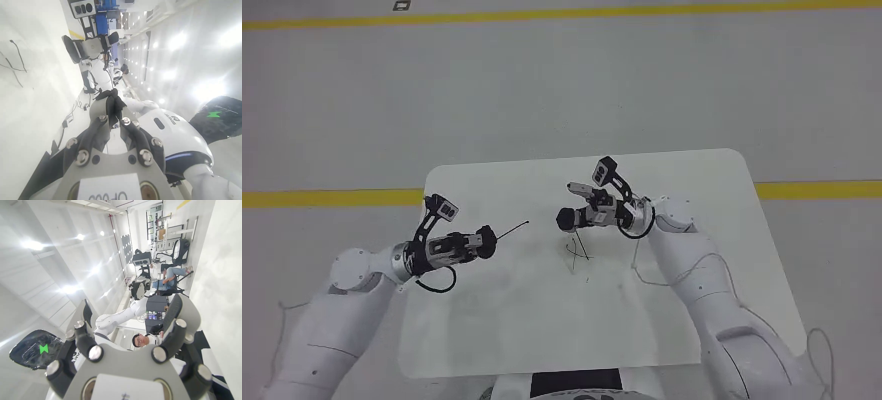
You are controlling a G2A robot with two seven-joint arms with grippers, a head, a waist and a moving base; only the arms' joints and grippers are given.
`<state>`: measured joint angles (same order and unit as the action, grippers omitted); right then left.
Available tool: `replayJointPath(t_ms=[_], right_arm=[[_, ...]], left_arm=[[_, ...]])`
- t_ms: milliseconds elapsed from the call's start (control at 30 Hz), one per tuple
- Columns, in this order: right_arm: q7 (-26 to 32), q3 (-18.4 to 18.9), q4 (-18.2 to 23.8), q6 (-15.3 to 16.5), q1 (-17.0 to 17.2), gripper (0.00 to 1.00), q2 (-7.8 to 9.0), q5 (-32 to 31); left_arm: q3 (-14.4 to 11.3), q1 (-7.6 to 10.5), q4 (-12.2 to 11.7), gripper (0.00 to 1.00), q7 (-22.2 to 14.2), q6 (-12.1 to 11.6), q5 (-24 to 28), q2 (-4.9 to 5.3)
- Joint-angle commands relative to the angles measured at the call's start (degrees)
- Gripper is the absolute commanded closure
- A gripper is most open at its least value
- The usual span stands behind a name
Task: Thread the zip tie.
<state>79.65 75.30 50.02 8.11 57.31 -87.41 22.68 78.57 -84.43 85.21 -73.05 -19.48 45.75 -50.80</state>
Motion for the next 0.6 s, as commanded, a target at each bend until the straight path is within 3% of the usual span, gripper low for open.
replayJointPath(t_ms=[0, 167, 567], right_arm=[[-0.01, 0.01, 0.01, -0.02, 0.01, 0.0, 0.0, -0.02], [-1.72, -0.39, 1.0, -0.41, 0.87, 0.0, 0.0, 0.43], [-7.21, -2.22, 4.6, 2.31, 2.01, 0.0, 0.53, 0.01]], left_arm=[[0.0, -0.01, 0.0, 1.0, 0.02, 0.0, 0.04, 0.0], [-1.09, 0.08, 0.08, 1.0, 2.01, 1.38, -0.45, -0.21], [-3.52, 1.49, -3.04, 1.0, -0.06, 1.6, 4.52, -1.01]])
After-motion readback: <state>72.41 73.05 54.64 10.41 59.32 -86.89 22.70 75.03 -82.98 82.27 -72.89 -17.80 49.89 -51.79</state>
